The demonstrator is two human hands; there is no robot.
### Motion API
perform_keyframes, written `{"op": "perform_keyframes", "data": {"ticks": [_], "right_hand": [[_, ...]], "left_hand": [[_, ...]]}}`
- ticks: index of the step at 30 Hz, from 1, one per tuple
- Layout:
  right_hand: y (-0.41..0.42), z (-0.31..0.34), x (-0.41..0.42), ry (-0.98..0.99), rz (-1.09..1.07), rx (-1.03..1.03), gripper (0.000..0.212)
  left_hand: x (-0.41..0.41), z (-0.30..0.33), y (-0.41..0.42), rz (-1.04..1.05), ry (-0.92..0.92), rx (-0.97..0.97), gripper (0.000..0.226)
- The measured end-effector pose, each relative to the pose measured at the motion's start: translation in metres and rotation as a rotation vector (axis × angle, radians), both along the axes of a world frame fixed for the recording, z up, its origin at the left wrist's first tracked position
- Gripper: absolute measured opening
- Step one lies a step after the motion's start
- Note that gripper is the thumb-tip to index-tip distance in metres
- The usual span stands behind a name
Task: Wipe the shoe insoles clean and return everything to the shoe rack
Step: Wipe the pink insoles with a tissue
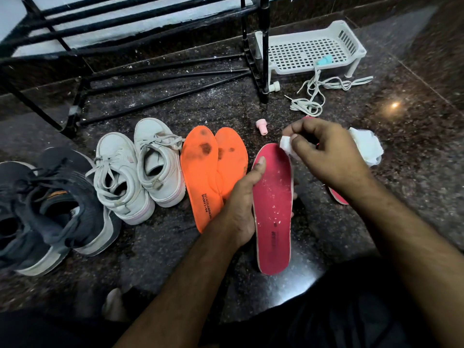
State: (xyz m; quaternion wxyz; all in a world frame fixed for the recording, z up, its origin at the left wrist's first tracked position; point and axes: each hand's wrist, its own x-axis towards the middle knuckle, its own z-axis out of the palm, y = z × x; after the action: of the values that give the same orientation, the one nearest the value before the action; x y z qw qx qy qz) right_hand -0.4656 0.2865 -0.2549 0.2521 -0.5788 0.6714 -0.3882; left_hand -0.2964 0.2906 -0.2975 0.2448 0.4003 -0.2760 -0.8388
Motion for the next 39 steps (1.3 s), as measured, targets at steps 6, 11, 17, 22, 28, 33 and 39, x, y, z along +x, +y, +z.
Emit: {"op": "perform_keyframes", "data": {"ticks": [6,11,17,22,28,33,39], "right_hand": [[0.001,-0.014,0.004,0.02,0.054,0.087,0.013],[-0.001,-0.011,0.005,0.111,0.04,0.089,0.009],[0.003,-0.004,-0.009,0.097,0.024,0.081,0.016],[0.01,0.001,0.004,0.162,0.23,0.162,0.02],[0.003,-0.008,0.012,0.366,0.274,0.15,0.016],[-0.001,-0.004,0.002,0.38,0.077,0.031,0.016],[0.011,-0.011,0.015,0.369,0.316,0.127,0.02]], "left_hand": [[-0.006,0.004,0.006,-0.025,0.121,0.006,0.066],[-0.007,0.005,0.011,-0.08,0.127,0.094,0.075],[-0.004,0.003,0.007,0.043,0.066,0.124,0.077],[-0.004,0.001,0.003,0.074,0.014,0.042,0.078],[-0.006,-0.002,0.005,-0.033,-0.053,-0.01,0.08],[-0.002,-0.003,0.002,-0.072,-0.097,-0.01,0.098],[-0.011,0.002,0.005,-0.068,-0.133,-0.035,0.08]]}}
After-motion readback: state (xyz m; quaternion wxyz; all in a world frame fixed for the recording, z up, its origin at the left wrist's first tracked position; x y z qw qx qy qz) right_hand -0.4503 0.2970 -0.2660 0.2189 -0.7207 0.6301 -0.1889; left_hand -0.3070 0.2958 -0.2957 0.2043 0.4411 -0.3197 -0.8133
